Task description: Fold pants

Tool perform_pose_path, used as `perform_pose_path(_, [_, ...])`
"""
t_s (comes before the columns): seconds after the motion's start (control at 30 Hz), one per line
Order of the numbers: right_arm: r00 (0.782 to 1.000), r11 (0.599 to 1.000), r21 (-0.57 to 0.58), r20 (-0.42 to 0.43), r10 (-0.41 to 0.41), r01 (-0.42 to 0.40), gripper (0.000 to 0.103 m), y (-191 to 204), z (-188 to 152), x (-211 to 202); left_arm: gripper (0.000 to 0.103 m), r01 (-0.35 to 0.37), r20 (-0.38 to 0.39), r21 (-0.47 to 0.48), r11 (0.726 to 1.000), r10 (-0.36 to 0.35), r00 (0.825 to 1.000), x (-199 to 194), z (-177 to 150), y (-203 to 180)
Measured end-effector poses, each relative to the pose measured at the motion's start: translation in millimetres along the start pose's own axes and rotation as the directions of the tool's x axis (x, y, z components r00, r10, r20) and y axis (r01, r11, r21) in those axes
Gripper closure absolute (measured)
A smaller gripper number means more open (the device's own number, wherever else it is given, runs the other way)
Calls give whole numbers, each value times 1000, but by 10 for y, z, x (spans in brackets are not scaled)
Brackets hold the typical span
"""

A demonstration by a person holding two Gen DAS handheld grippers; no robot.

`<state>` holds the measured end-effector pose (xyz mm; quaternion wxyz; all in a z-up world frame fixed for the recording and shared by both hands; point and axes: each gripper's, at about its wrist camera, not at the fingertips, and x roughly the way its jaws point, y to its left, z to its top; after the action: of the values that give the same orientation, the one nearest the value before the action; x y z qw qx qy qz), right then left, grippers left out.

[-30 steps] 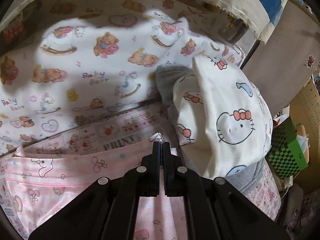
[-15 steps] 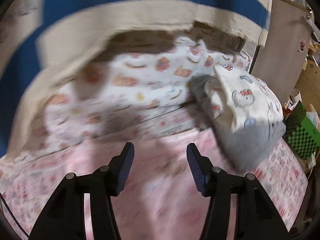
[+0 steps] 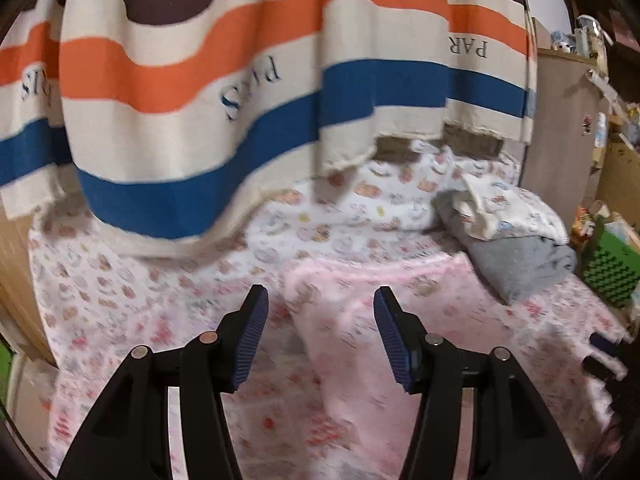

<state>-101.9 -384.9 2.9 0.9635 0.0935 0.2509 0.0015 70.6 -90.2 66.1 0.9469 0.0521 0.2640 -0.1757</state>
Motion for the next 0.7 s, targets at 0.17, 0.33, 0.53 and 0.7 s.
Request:
perform_pose_path(0.17, [994,995,39,-51,92,-90,54,-125,348,392,48,-7,65,-37,999,9,998,106,-27,161])
perform_pose_path(0.33, [978,987,80,-148,147,-136,65,-217,554,912,47,0,25,-25,1000,1,1000,332,-4,233])
perform_pose_path(0.53, [966,995,56,-240,93,-82,67,-232,879,1604,47,-33,10,-39,999,33,999,579,156,329])
perform_pose_path(0.7, [940,1000,-24,-341,2,-11,68,-95,1007,2129,47,-28,-14,-53,998,27,1000,696,155,363])
